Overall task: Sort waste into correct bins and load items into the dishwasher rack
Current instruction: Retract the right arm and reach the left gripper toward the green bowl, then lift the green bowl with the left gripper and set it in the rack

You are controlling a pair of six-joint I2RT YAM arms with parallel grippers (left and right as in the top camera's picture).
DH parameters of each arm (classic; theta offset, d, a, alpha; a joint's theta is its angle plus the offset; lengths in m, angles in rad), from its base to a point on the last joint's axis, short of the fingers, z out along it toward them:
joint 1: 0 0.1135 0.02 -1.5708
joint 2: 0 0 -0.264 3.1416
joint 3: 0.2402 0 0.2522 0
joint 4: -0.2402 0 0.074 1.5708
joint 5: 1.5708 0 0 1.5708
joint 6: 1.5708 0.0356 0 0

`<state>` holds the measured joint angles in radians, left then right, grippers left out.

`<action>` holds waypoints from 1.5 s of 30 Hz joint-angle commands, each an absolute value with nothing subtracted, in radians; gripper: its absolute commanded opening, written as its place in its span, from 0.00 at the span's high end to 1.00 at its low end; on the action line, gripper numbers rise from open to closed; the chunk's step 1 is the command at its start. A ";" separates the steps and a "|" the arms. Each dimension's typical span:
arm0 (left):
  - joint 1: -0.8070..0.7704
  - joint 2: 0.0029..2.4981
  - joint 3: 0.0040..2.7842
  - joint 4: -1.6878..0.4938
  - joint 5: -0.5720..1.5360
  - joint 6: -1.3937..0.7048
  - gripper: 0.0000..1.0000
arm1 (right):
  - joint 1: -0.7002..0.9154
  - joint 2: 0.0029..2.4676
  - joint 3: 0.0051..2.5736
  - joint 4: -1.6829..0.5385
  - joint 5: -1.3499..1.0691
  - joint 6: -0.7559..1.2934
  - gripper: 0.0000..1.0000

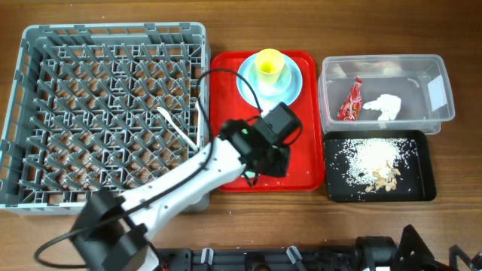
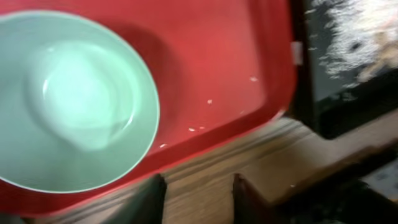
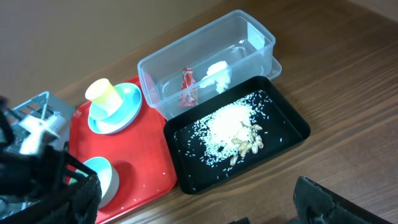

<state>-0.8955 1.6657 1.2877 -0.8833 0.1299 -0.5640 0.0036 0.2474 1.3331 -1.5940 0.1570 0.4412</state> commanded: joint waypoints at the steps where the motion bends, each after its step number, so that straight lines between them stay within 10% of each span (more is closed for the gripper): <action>1: -0.929 1.740 1.282 -0.879 0.034 -0.559 0.83 | 0.004 0.240 1.335 -1.595 0.156 0.448 0.00; 18: -0.947 1.908 1.281 -0.815 -0.092 -0.559 0.74 | 0.004 0.240 1.335 -1.595 0.156 0.448 0.00; 23: -0.944 1.916 1.281 -0.816 -0.118 -0.558 0.96 | 0.004 0.240 1.335 -1.595 0.156 0.448 0.00; 33: -0.902 1.811 1.494 -0.953 -0.162 -0.407 0.96 | 0.004 0.240 1.335 -1.595 0.156 0.448 0.00; 45: -0.274 1.740 1.880 -0.913 0.673 -0.265 0.96 | 0.004 0.240 1.335 -1.595 0.156 0.448 0.00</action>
